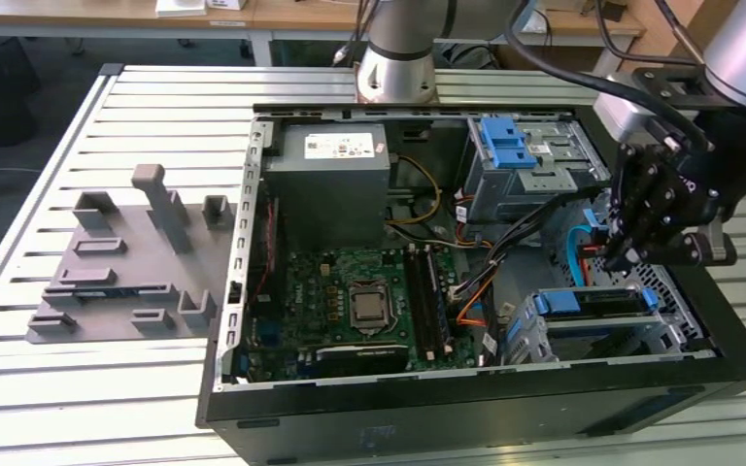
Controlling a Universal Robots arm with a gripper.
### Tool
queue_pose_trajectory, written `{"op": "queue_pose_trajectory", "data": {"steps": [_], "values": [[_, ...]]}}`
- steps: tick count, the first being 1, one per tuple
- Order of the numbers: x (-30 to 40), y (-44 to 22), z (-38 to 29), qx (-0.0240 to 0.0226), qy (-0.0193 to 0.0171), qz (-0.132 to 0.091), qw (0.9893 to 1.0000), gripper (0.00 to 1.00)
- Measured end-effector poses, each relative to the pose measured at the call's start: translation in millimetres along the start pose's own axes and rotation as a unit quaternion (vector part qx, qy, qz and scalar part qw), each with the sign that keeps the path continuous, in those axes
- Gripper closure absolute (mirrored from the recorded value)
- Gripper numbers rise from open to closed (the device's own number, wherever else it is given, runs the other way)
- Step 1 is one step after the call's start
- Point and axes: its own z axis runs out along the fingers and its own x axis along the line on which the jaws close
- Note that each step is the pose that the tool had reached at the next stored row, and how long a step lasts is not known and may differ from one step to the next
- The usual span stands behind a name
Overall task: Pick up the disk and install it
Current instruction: 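Insert the first disk wire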
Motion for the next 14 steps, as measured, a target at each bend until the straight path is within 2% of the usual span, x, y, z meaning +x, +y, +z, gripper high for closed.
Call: {"op": "queue_pose_trajectory", "data": {"steps": [5, 10, 14], "values": [[5.3, -0.3, 2.0, -0.0004, -0.0012, 0.003, 1.0000, 0.83], [8.4, -0.4, 3.4, -0.0013, -0.0060, 0.004, 1.0000, 0.83], [11.7, -0.5, 4.9, -0.0015, -0.0071, 0.005, 1.0000, 0.83]]}}
